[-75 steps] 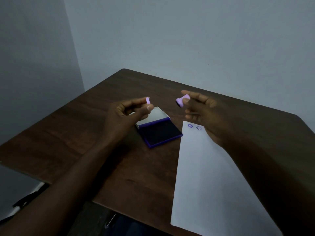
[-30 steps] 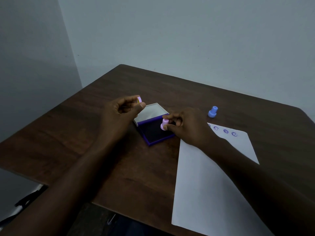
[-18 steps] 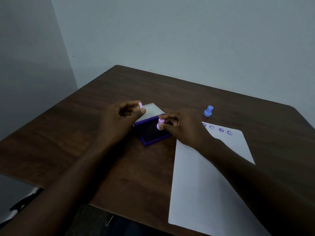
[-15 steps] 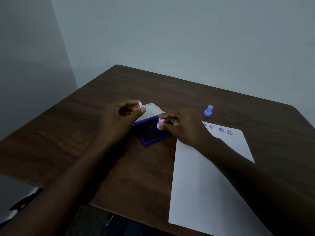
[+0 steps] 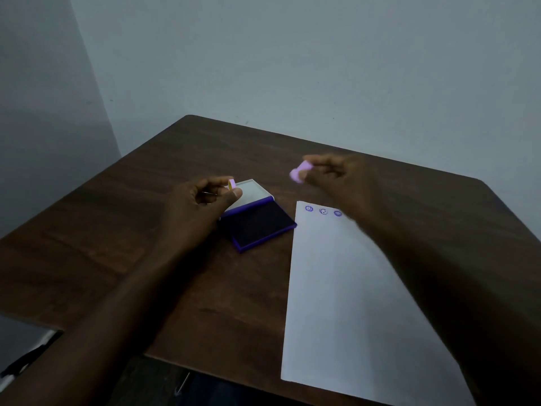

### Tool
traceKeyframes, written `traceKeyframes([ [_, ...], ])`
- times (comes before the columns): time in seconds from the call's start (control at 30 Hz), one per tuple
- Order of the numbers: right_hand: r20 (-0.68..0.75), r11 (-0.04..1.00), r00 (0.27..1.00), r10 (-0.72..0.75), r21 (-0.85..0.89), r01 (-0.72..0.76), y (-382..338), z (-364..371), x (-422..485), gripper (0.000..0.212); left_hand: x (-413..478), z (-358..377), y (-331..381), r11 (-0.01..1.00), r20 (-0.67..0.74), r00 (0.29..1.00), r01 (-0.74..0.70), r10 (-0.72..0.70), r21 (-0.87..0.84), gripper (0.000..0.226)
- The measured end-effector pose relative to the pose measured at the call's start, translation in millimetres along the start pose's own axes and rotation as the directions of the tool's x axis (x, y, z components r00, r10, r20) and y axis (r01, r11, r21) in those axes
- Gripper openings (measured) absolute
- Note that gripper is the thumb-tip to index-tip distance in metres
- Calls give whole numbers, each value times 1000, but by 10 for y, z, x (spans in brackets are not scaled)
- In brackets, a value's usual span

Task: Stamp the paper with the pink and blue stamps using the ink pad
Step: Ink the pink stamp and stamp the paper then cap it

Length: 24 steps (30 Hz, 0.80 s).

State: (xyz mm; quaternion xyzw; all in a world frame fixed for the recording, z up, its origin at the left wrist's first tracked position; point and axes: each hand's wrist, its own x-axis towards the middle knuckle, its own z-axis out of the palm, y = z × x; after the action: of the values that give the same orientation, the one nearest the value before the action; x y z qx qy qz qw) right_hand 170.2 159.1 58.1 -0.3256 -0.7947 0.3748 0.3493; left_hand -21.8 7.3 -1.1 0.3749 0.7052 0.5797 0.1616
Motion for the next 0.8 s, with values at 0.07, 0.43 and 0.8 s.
traceKeyframes([
  [0.07,-22,994,998,60,93,-58,1,-247,34,29,5,9,-15,1000,4,1000,5,-5,16,23],
  [0.43,93,862,917,389,315,-398,421,-512,-74,13,24,8,-126,961,11,999,-34,32,274,18],
  [0.8,91,905,945,314,274,-326,456,-437,-69,10,51,-31,-98,951,-63,997,-16,37,310,32],
])
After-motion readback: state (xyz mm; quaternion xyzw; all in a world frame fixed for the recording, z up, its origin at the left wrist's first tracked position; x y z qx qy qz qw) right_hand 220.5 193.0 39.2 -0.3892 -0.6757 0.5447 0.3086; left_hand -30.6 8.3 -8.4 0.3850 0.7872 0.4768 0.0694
